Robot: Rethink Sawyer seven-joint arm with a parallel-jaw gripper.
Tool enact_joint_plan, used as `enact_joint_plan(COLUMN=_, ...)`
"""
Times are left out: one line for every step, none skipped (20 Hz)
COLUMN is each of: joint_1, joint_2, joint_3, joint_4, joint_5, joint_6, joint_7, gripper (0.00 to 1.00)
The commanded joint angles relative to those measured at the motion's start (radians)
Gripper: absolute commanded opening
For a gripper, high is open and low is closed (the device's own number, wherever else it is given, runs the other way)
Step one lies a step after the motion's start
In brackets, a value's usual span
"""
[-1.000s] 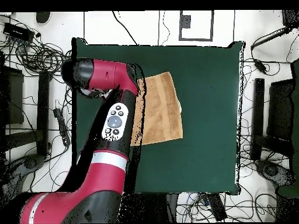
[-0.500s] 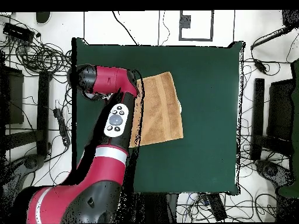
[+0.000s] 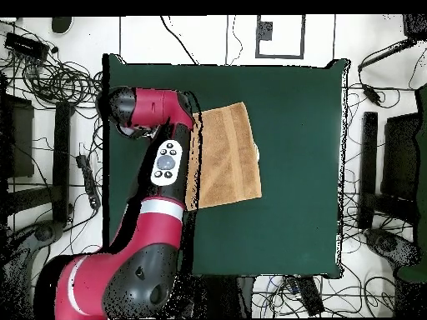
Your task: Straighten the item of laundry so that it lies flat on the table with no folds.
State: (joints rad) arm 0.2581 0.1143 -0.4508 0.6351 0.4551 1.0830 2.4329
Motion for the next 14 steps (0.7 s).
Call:
enact_joint_plan(joint_1=0.015, joint_2=0.096, joint_3=0.109, joint_4=-0.045, joint_5=0.043, joint_6=-0.182, joint_7=0.245, gripper=1.0)
enact_joint_plan(joint_1=0.018, joint_2=0.082, joint_3=0.119, joint_4=-0.022, joint_5=0.046, joint_6=-0.197, joint_7=0.25, gripper=1.0)
enact_joint_plan(joint_1=0.021, joint_2=0.067, joint_3=0.129, joint_4=0.0, joint_5=0.049, joint_6=-0.213, joint_7=0.254, gripper=1.0)
enact_joint_plan(joint_1=0.025, joint_2=0.05, joint_3=0.142, joint_4=0.028, joint_5=0.057, joint_6=-0.23, joint_7=0.264, gripper=1.0)
enact_joint_plan(joint_1=0.03, joint_2=0.025, joint_3=0.155, joint_4=0.066, joint_5=0.065, joint_6=-0.25, joint_7=0.275, gripper=1.0)
enact_joint_plan(joint_1=0.038, joint_2=0.003, joint_3=0.164, joint_4=0.101, joint_5=0.077, joint_6=-0.264, joint_7=0.298, gripper=1.0)
enact_joint_plan(joint_1=0.045, joint_2=-0.019, joint_3=0.178, joint_4=0.136, joint_5=0.093, joint_6=-0.284, joint_7=0.318, gripper=1.0)
enact_joint_plan(joint_1=0.054, joint_2=-0.04, joint_3=0.195, joint_4=0.172, joint_5=0.118, joint_6=-0.308, joint_7=0.354, gripper=1.0)
enact_joint_plan(joint_1=0.064, joint_2=-0.062, joint_3=0.211, joint_4=0.207, joint_5=0.144, joint_6=-0.331, joint_7=0.39, gripper=1.0)
enact_joint_plan(joint_1=0.077, joint_2=-0.078, joint_3=0.216, joint_4=0.226, joint_5=0.16, joint_6=-0.349, joint_7=0.418, gripper=1.0)
enact_joint_plan(joint_1=0.096, joint_2=-0.098, joint_3=0.205, joint_4=0.244, joint_5=0.179, joint_6=-0.343, joint_7=0.468, gripper=1.0)
enact_joint_plan(joint_1=0.116, joint_2=-0.114, joint_3=0.193, joint_4=0.251, joint_5=0.197, joint_6=-0.317, joint_7=0.508, gripper=1.0)
enact_joint_plan(joint_1=0.134, joint_2=-0.128, joint_3=0.165, joint_4=0.246, joint_5=0.203, joint_6=-0.265, joint_7=0.545, gripper=1.0)
enact_joint_plan(joint_1=0.15, joint_2=-0.143, joint_3=0.13, joint_4=0.236, joint_5=0.199, joint_6=-0.193, joint_7=0.565, gripper=1.0)
